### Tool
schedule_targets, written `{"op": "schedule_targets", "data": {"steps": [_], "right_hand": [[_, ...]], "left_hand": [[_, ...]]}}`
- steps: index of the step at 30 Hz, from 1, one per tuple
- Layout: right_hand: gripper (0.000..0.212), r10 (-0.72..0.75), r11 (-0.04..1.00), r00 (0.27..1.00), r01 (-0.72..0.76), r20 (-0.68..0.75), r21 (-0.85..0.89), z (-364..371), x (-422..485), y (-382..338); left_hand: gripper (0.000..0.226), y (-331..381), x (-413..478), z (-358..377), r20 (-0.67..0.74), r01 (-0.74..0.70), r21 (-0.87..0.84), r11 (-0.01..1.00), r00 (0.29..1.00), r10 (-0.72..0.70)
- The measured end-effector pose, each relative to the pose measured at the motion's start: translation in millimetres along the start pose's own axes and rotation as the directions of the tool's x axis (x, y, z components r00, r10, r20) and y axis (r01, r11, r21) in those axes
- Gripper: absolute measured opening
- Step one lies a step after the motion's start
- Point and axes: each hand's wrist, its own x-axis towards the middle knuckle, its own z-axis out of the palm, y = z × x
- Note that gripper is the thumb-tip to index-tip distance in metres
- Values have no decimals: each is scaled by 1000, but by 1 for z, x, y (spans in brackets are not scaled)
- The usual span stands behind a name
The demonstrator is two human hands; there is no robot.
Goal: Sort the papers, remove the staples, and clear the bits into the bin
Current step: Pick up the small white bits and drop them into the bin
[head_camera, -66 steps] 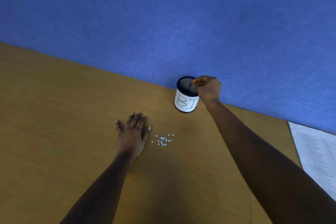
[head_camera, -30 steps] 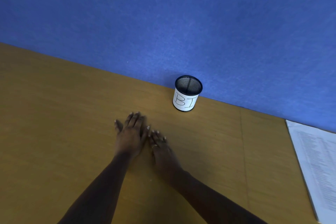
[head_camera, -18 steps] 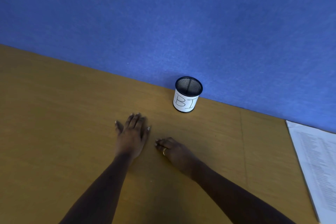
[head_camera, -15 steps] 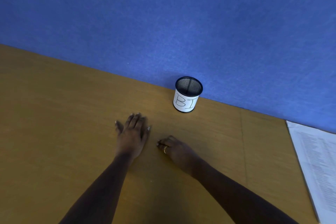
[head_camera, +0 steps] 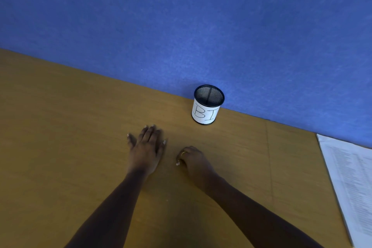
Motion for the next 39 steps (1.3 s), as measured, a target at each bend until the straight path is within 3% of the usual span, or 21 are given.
{"op": "schedule_targets", "data": {"steps": [4,8,12,16,18,22,26,30,33,39], "right_hand": [[20,251,901,965,-202,-81,384,-2,3,-1],[16,463,755,885,-364,-51,544,-7,8,6],[9,616,503,783,-469,79,726,-17,12,16],[13,598,198,790,-313,138,929,-46,23,13],[13,594,123,800,-196,86,973,-65,33,14],[11,615,123,789,-99,3,987,-105,50,19],[16,702,169,708,-61,-77,984,-127,68,31],[12,776,403,603,-248,-185,881,-129,83,45],[12,731,577,613,-322,-299,751,-131,85,45],[14,683,661,644,-344,-345,667,-127,87,52]], "left_hand": [[78,1,0,0,5,4,-1,1000,1000,-4],[78,1,1,-1,6,4,-3,1000,1000,-4],[75,1,2,0,-7,5,2,1000,1000,-5],[74,0,1,0,-4,-2,8,1000,1000,2],[73,0,1,0,-6,-4,9,1000,1000,4],[70,1,2,1,-17,-6,10,1000,1000,6],[68,0,1,1,-32,-16,-11,1000,999,16],[69,-1,1,2,-26,-11,-1,1000,1000,11],[70,0,1,1,-32,-8,-9,1000,999,8],[72,1,0,0,-40,-5,-17,1000,999,4]]}}
